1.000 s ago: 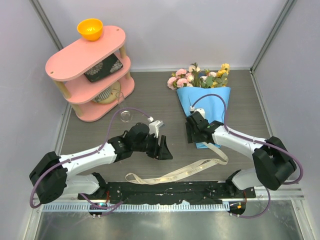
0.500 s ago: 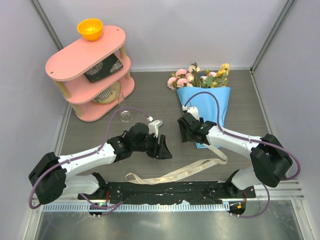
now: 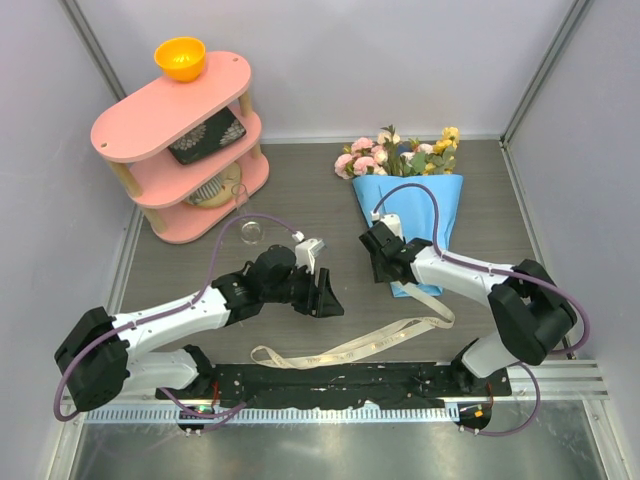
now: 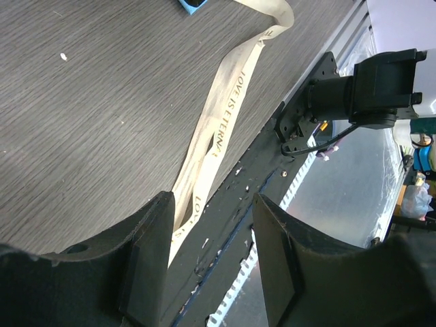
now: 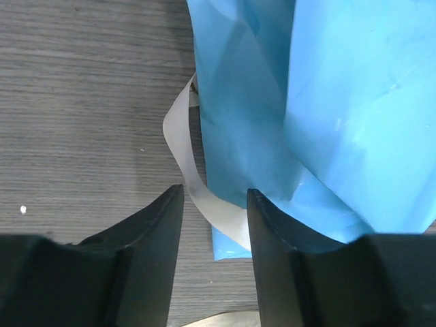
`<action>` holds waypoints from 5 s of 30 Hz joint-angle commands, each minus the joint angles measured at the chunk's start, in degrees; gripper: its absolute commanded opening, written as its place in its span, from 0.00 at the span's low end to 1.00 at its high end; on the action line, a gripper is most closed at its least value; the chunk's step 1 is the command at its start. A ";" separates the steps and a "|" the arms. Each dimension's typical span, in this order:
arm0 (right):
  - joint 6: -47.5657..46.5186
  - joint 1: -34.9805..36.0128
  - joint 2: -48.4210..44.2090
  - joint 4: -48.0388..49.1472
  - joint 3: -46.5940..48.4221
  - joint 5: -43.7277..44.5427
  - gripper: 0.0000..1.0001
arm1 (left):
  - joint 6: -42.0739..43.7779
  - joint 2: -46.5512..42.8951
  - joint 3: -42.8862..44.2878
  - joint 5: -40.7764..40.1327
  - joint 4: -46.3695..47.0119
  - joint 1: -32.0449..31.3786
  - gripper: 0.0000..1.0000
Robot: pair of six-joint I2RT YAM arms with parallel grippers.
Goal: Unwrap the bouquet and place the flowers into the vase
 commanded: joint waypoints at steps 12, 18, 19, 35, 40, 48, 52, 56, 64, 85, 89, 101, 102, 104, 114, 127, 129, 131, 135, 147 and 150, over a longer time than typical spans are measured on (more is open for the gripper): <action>4.22 9.20 -1.00 6.12 1.94 -10.43 0.01 | 1.00 -4.41 0.82 -4.95 -2.17 -0.18 0.52; 4.67 14.04 -3.11 20.97 0.62 -44.78 0.01 | 2.05 -15.39 -1.11 -14.97 -4.98 -0.18 0.51; 4.40 13.95 -5.20 21.94 -1.56 -46.21 0.01 | 2.05 -16.80 -1.46 -17.33 -5.42 -0.09 0.52; 13.78 14.30 -21.56 -3.00 -11.50 -30.41 0.65 | -1.46 -21.12 -6.73 -20.34 -2.98 -0.09 0.59; 21.09 15.71 -30.96 -6.52 -21.41 -28.30 0.62 | -0.85 -16.91 -5.42 -16.13 -1.65 0.00 0.61; 24.44 15.80 -32.31 1.00 -25.92 -24.25 0.63 | 0.56 -13.47 -3.13 -12.43 -2.62 -0.09 0.60; 23.92 15.80 -24.05 10.77 -25.05 -24.25 0.62 | 0.56 -14.70 -3.22 -12.78 -4.81 -0.09 0.62; 20.50 15.71 -8.80 17.81 -17.68 -20.83 0.62 | 0.82 -17.07 -3.31 -15.06 -7.62 -0.09 0.65; 13.90 15.62 -1.26 10.10 -0.79 -13.10 0.64 | 4.33 -19.37 -1.21 -19.55 -16.67 0.35 0.80; 18.73 13.69 -36.86 -2.39 -16.78 -4.65 0.72 | 31.50 27.74 26.39 3.13 -34.53 1.50 0.70; 18.56 13.69 -38.44 -3.62 -17.13 -3.69 0.72 | 31.23 32.13 29.29 -6.51 -36.18 -3.58 0.65; 17.59 13.60 -38.45 -3.89 -16.43 -3.16 0.72 | 25.88 33.99 27.90 -32.28 -34.88 -7.65 0.29; 17.41 13.69 -38.45 -3.80 -16.34 -3.16 0.72 | 25.35 33.73 26.85 -33.95 -34.79 -7.65 0.27; 17.23 13.60 -38.53 -3.89 -16.08 -2.90 0.73 | 23.60 32.68 25.88 -37.72 -34.96 -6.77 0.12; 16.88 13.60 -37.57 -3.18 -16.17 -3.16 0.72 | 1.48 11.86 13.84 -52.57 -36.62 -4.14 0.00; 15.30 13.51 -35.81 -2.48 -14.59 -3.33 0.73 | -0.70 -23.66 11.71 -61.64 -47.88 22.75 0.00; 15.04 13.43 -35.72 -2.66 -14.15 -3.25 0.73 | 2.21 -24.11 15.66 -64.45 -49.10 27.41 0.00; 15.04 13.43 -35.55 -2.83 -14.06 -3.07 0.73 | 6.43 -24.37 18.30 -69.63 -49.37 30.91 0.00; 14.86 13.43 -35.11 -3.01 -13.62 -2.98 0.73 | 12.24 -25.43 21.21 -74.56 -45.60 34.19 0.00; 13.98 13.34 -33.71 -4.42 -11.69 -1.22 0.73 | 24.27 -30.52 24.55 -88.44 -37.09 37.35 0.00; 13.72 13.42 -32.82 -4.15 -11.42 -1.57 0.72 | 32.62 -32.54 25.78 -91.08 -30.85 37.35 0.00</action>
